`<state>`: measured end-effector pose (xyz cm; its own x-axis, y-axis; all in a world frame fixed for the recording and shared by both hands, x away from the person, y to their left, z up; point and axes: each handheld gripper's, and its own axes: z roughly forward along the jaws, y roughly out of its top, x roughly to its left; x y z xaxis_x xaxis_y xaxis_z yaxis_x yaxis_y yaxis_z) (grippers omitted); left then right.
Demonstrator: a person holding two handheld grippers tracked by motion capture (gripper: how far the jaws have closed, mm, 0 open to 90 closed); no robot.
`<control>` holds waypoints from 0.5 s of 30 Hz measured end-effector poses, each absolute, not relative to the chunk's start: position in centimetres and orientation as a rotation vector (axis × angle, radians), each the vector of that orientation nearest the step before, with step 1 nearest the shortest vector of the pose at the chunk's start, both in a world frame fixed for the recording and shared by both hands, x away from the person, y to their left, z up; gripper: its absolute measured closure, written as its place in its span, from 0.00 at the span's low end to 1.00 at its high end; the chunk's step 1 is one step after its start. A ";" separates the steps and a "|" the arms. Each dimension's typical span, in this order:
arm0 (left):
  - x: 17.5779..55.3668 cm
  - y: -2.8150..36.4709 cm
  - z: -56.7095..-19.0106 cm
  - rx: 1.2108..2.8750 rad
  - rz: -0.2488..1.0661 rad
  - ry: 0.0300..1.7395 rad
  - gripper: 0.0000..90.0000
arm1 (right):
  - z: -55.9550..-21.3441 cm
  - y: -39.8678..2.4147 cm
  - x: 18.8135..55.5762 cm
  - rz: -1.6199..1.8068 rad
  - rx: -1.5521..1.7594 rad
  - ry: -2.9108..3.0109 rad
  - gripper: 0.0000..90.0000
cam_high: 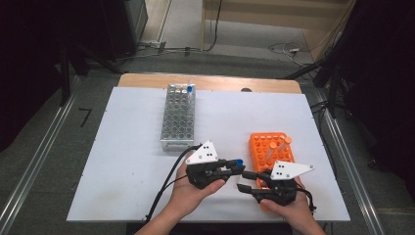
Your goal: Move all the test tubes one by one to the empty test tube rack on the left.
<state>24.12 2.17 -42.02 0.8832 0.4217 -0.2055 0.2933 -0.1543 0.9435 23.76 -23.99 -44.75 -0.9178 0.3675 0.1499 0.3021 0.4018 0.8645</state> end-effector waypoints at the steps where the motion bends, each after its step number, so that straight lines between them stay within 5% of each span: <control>1: 24.2 2.5 -41.9 1.752 0.133 0.547 0.86 | -44.7 -24.3 23.7 1.580 0.606 2.573 0.46; 15: 26.4 6.5 -40.5 1.692 0.277 0.640 0.86 | -44.3 -28.8 24.0 1.635 0.608 2.521 0.08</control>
<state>26.37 6.50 -40.54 0.8174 0.5527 -0.1625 0.2603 -0.1027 0.9600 24.04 -28.83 -44.31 -0.9185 0.3663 0.1491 0.2854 0.3531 0.8910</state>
